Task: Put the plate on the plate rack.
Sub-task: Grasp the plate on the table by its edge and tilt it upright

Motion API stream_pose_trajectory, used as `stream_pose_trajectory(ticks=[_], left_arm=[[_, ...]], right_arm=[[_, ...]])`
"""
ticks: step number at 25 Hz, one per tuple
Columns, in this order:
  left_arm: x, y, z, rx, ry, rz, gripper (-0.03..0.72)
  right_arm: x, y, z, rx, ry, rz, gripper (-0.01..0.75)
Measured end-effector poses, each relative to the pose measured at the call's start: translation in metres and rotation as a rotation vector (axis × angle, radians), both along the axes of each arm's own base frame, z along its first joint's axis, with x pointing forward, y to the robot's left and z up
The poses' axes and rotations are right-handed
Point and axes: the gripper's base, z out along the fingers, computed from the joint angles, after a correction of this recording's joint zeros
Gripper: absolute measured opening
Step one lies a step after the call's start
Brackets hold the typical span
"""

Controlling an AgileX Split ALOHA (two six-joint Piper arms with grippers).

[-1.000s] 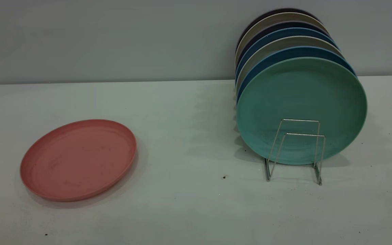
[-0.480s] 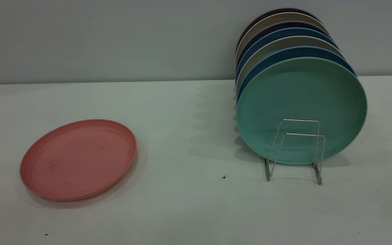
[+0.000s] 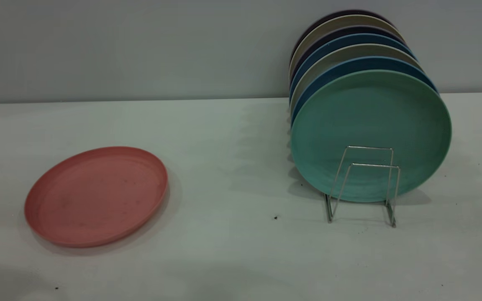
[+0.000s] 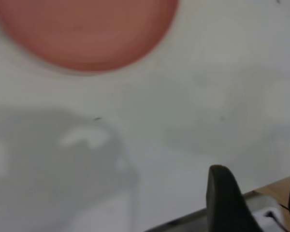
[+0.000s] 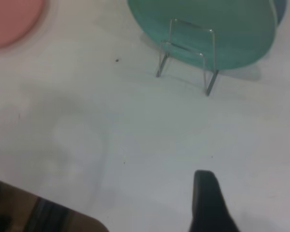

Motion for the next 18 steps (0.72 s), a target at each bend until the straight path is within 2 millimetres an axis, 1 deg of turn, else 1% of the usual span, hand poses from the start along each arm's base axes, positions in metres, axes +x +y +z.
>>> stream_pose_trajectory(ticks=[2, 4, 5, 8, 12, 14, 16, 18], left_arm=[[0.019, -0.001, -0.018, -0.057, 0.031, -0.003, 0.356], [0.037, 0.006, -0.036, -0.111, 0.055, 0.028, 0.356], [0.045, 0.011, -0.041, -0.141, 0.047, 0.047, 0.356], [0.062, 0.038, -0.062, -0.222, 0.044, 0.147, 0.356], [0.069, 0.07, -0.082, -0.285, 0.022, 0.283, 0.356], [0.069, 0.081, -0.092, -0.303, 0.032, 0.333, 0.356], [0.069, 0.087, -0.101, -0.314, 0.045, 0.363, 0.356], [0.07, 0.088, -0.111, -0.324, 0.065, 0.374, 0.356]], right_arm=[[0.004, 0.0, -0.002, -0.003, 0.009, 0.003, 0.471], [0.005, 0.0, -0.003, -0.004, 0.008, 0.003, 0.471], [0.006, 0.0, -0.002, -0.004, 0.005, 0.001, 0.471], [0.006, 0.0, -0.002, -0.005, 0.001, 0.001, 0.471], [0.007, -0.001, -0.002, -0.006, -0.009, -0.002, 0.471], [0.007, -0.001, -0.001, -0.006, -0.013, -0.004, 0.471], [0.007, -0.001, -0.001, -0.008, -0.017, -0.006, 0.471], [0.007, -0.001, -0.001, -0.007, -0.017, -0.006, 0.471]])
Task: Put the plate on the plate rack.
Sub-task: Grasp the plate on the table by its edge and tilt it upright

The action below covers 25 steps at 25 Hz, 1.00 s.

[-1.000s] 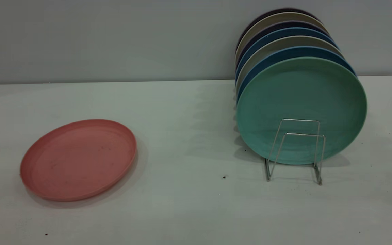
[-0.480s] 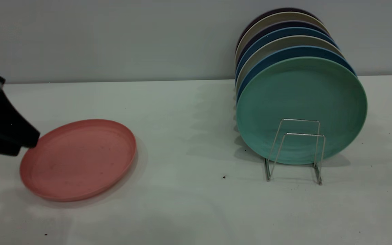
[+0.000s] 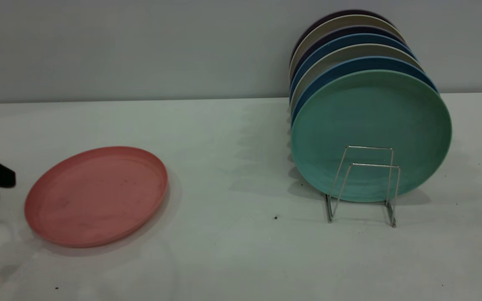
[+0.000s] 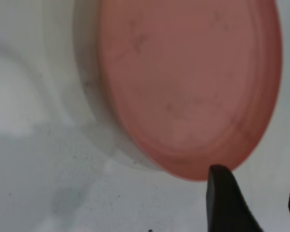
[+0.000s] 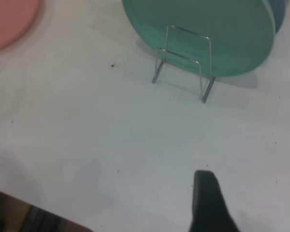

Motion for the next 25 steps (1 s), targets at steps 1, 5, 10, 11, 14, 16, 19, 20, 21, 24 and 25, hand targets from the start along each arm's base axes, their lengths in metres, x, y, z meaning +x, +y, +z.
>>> stream_pose_trajectory(ticks=[1, 5, 10, 11, 14, 16, 19, 20, 21, 24, 25], left_arm=[[0.001, 0.0, -0.004, -0.006, 0.005, 0.003, 0.356], [0.005, 0.003, -0.026, -0.02, 0.056, 0.025, 0.356], [0.003, 0.002, -0.052, -0.051, 0.112, 0.059, 0.356], [0.003, 0.002, -0.057, -0.055, 0.121, 0.067, 0.356], [0.004, 0.003, -0.065, -0.063, 0.12, 0.101, 0.356], [0.006, 0.004, -0.067, -0.061, 0.1, 0.117, 0.356], [0.008, 0.004, -0.071, -0.069, 0.085, 0.14, 0.356], [0.008, 0.004, -0.073, -0.072, 0.086, 0.144, 0.356], [0.007, 0.004, -0.076, -0.077, 0.089, 0.15, 0.356], [0.007, 0.002, -0.083, -0.098, 0.077, 0.152, 0.354], [0.007, 0.001, -0.084, -0.11, 0.073, 0.149, 0.35]], right_arm=[[0.0, 0.0, 0.0, 0.0, 0.0, 0.0, 0.471], [0.0, 0.0, 0.0, -0.001, 0.0, 0.001, 0.471], [0.0, 0.0, 0.0, -0.002, -0.001, 0.002, 0.471], [0.0, 0.0, 0.0, -0.002, -0.001, 0.002, 0.471], [0.0, 0.0, 0.0, -0.002, -0.001, 0.002, 0.471], [0.0, 0.0, 0.0, -0.002, -0.001, 0.002, 0.471], [0.0, 0.0, 0.0, -0.002, -0.001, 0.002, 0.471], [0.0, 0.0, 0.0, -0.002, -0.001, 0.002, 0.471], [0.0, 0.0, 0.0, -0.002, -0.001, 0.002, 0.471], [0.0, 0.0, 0.0, -0.002, -0.001, 0.002, 0.471], [0.0, 0.0, 0.0, -0.002, -0.001, 0.002, 0.471]])
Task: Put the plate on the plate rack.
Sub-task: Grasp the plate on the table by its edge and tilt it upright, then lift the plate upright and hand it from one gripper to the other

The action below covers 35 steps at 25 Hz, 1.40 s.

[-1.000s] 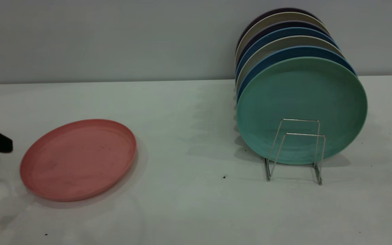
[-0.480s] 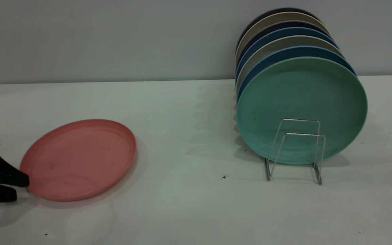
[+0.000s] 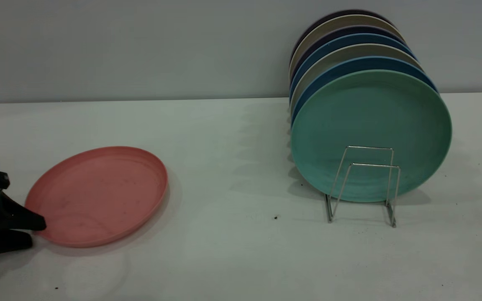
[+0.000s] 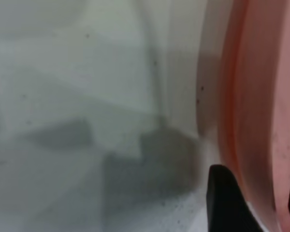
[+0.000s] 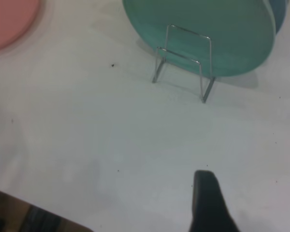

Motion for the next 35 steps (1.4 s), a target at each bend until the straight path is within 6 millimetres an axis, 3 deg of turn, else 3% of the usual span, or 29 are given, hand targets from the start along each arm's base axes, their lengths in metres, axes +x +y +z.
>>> stream_pose_trajectory(ticks=[6, 12, 14, 25, 35], left_arm=[[0.003, -0.001, -0.006, -0.021, -0.017, -0.009, 0.284], [0.003, -0.001, -0.007, -0.028, -0.02, -0.009, 0.06], [0.003, -0.002, -0.006, -0.033, -0.031, -0.022, 0.027], [0.001, -0.018, 0.012, 0.029, -0.139, -0.328, 0.019], [0.01, -0.074, 0.032, 0.101, -0.264, -0.607, 0.018]], right_arm=[[0.0, 0.0, 0.0, 0.0, 0.0, 0.0, 0.471], [0.0, 0.0, 0.0, 0.0, 0.0, 0.0, 0.471], [0.0, 0.0, 0.0, 0.005, 0.005, 0.002, 0.471], [-0.008, 0.016, -0.003, 0.204, 0.147, 0.066, 0.471], [0.006, 0.021, -0.051, 0.296, 0.237, 0.066, 0.471]])
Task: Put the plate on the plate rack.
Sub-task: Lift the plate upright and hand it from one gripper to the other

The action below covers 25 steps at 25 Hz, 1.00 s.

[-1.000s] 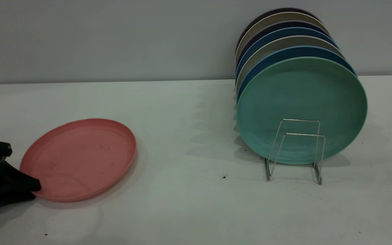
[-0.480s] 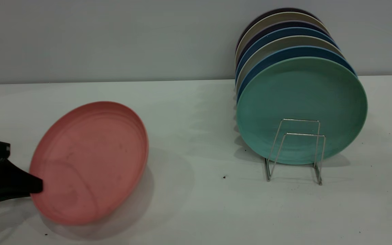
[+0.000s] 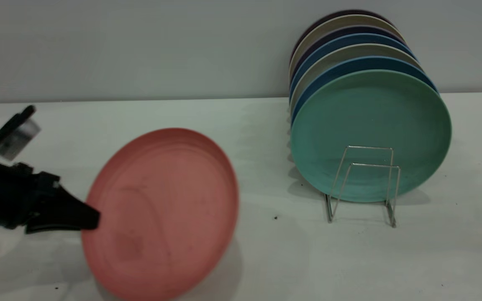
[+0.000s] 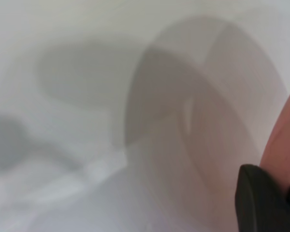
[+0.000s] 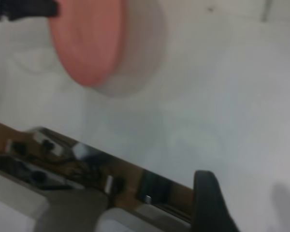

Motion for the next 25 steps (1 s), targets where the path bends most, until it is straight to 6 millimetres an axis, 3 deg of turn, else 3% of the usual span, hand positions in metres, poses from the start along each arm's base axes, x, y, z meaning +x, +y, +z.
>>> stream_pose_trajectory(ticks=[7, 14, 19, 25], left_arm=[[0.002, -0.032, 0.018, 0.033, -0.046, -0.092, 0.018], [0.0, -0.056, 0.029, 0.019, -0.048, -0.126, 0.018], [-0.005, -0.078, 0.03, 0.003, -0.037, -0.172, 0.018], [-0.008, -0.103, 0.031, -0.022, -0.034, -0.163, 0.018]], right_arm=[[0.031, 0.006, -0.023, 0.095, 0.014, 0.029, 0.471], [0.057, 0.009, -0.06, 0.144, 0.062, 0.064, 0.471], [0.066, 0.012, -0.086, 0.173, 0.092, 0.094, 0.471], [0.071, 0.014, -0.101, 0.2, 0.101, 0.114, 0.471]])
